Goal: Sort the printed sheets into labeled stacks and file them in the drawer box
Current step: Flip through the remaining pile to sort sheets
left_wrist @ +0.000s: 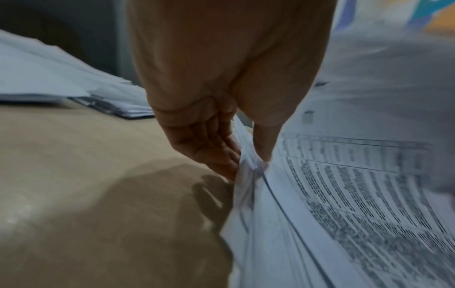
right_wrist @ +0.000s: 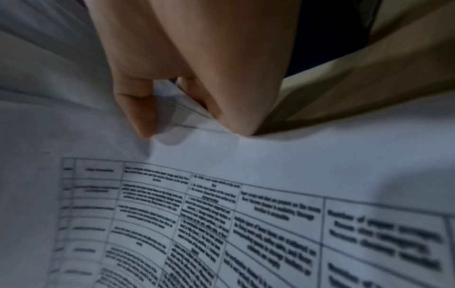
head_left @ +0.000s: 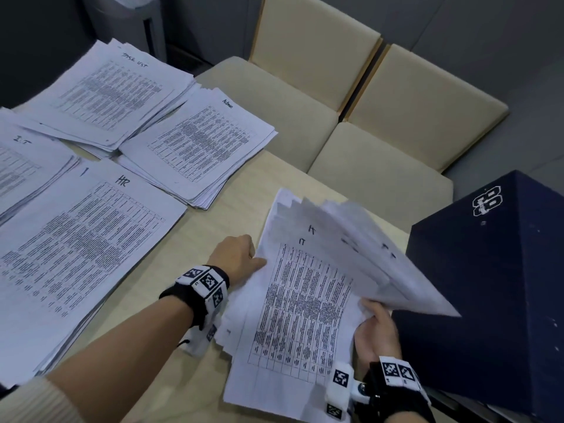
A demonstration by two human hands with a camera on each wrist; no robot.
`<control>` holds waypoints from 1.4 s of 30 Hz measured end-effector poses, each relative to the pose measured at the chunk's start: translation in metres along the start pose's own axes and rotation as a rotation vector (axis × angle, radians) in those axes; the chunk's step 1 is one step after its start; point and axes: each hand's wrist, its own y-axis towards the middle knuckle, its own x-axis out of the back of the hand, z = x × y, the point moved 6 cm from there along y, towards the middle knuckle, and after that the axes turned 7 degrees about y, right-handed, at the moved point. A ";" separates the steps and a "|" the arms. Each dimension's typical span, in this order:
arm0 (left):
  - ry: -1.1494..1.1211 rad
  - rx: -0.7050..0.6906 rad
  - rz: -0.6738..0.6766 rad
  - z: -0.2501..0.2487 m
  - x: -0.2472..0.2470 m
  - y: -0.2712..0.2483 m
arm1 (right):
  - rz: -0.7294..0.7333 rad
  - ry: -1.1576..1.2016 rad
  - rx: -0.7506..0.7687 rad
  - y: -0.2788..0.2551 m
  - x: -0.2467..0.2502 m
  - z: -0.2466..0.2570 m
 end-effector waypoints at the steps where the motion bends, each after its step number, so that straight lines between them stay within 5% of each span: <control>1: -0.019 0.002 -0.010 0.002 0.001 0.002 | 0.015 0.027 -0.025 0.000 -0.002 0.001; 5: 0.021 0.016 -0.116 0.007 0.006 0.008 | -0.109 0.049 0.027 0.003 0.004 0.010; 9: 0.099 0.019 -0.057 0.012 0.004 0.011 | -0.046 0.038 -0.140 0.003 -0.011 0.001; 11: 0.130 0.006 -0.014 0.007 0.003 0.011 | -0.091 -0.086 0.003 0.009 0.003 0.007; 13: 0.146 0.013 -0.040 0.004 0.007 0.011 | -0.016 0.052 0.081 0.006 -0.004 0.011; 16: 0.225 -0.005 -0.067 0.001 0.014 0.011 | 0.098 0.155 0.060 0.003 -0.017 0.011; 22: 0.422 -0.120 -0.142 -0.003 0.034 -0.002 | -0.010 0.126 0.052 -0.004 -0.018 0.018; 25: 0.145 -0.306 -0.152 -0.009 0.034 -0.010 | -0.086 -0.140 0.092 0.013 -0.007 0.016; 30: -0.460 -0.290 0.019 -0.009 0.030 -0.018 | 0.212 -0.247 -0.004 0.024 -0.031 -0.001; 33: -0.578 -0.247 0.120 -0.013 0.025 -0.016 | 0.190 -0.316 0.135 0.024 -0.024 0.006; 36: -0.661 -0.175 0.074 -0.006 0.027 -0.010 | 0.226 -0.264 0.165 0.018 -0.026 0.009; 39: -0.811 -0.044 0.057 0.006 0.026 -0.007 | 0.116 -0.285 0.087 0.018 -0.019 0.008; 42: -0.871 -0.070 0.085 0.004 0.024 -0.010 | 0.014 -0.113 0.067 0.025 -0.003 0.008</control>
